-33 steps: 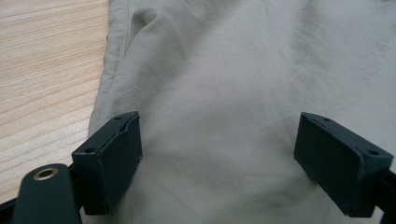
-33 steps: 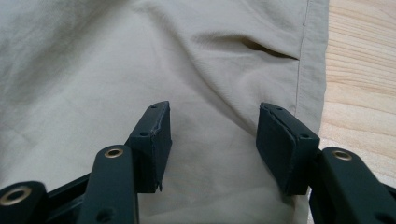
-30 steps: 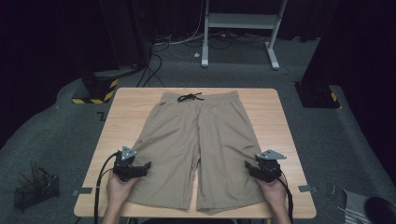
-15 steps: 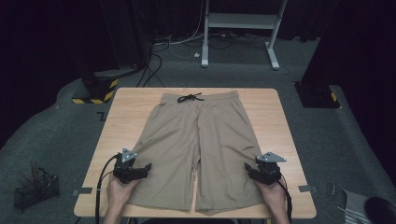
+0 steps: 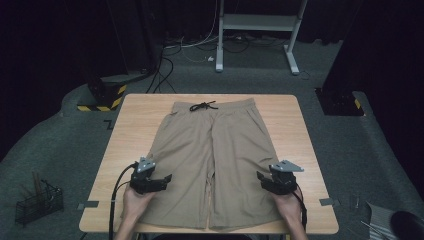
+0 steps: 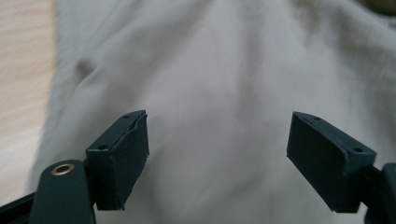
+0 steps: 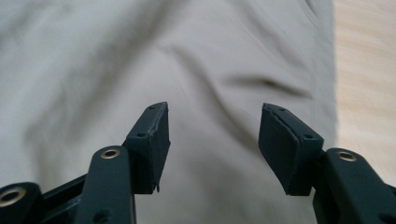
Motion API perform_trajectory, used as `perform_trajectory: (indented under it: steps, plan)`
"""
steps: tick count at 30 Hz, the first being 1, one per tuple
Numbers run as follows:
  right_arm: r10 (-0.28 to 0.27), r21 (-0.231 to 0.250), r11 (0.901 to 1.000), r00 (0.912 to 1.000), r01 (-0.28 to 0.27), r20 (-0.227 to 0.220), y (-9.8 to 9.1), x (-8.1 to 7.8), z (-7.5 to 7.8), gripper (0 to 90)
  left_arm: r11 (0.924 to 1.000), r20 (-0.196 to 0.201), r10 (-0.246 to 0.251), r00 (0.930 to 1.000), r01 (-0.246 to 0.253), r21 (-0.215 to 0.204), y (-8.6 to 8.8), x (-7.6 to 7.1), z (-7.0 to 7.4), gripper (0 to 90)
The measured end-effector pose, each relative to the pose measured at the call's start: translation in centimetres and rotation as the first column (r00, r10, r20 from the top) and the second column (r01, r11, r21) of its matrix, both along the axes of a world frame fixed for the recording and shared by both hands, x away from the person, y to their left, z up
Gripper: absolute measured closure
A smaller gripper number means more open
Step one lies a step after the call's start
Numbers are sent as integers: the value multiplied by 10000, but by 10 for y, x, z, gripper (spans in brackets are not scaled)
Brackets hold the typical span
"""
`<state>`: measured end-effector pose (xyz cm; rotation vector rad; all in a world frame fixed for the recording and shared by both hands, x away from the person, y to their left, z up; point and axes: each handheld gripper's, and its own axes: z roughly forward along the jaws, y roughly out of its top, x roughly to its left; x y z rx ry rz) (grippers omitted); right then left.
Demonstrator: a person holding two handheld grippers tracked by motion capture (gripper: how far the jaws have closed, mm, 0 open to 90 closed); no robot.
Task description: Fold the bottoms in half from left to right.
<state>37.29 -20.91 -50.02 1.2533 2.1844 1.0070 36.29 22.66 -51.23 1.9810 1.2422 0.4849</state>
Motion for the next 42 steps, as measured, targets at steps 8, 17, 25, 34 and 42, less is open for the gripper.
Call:
perform_trajectory:
  steps: [8, 17, 25, 34, 42]
  plan:
    - [-29, -509, 9987, 9982, -2, -604, 19, 25, -19, 423, 9983, -244, 404, 9989, -394, 434, -15, 20, -11, 214]
    - [-173, -303, 9994, 9993, 163, -331, 14, 10, -23, 428, 9965, 208, 500, 9985, -513, 656, -20, 5, -15, 242]
    - [-144, -304, 9994, 9994, 134, -329, 15, -9, -23, 427, 9963, 220, 552, 9982, -565, 646, -21, -11, -15, 239]
    - [59, -417, 9991, 9992, -76, -402, 17, -30, -21, 437, 9980, 104, 276, 9996, -281, 575, -23, -32, -14, 231]
    - [309, -89, 9995, 9991, -312, -276, 32, -1, -6, 413, 9992, -299, 379, 9988, -381, -70, -28, 2, 4, 272]
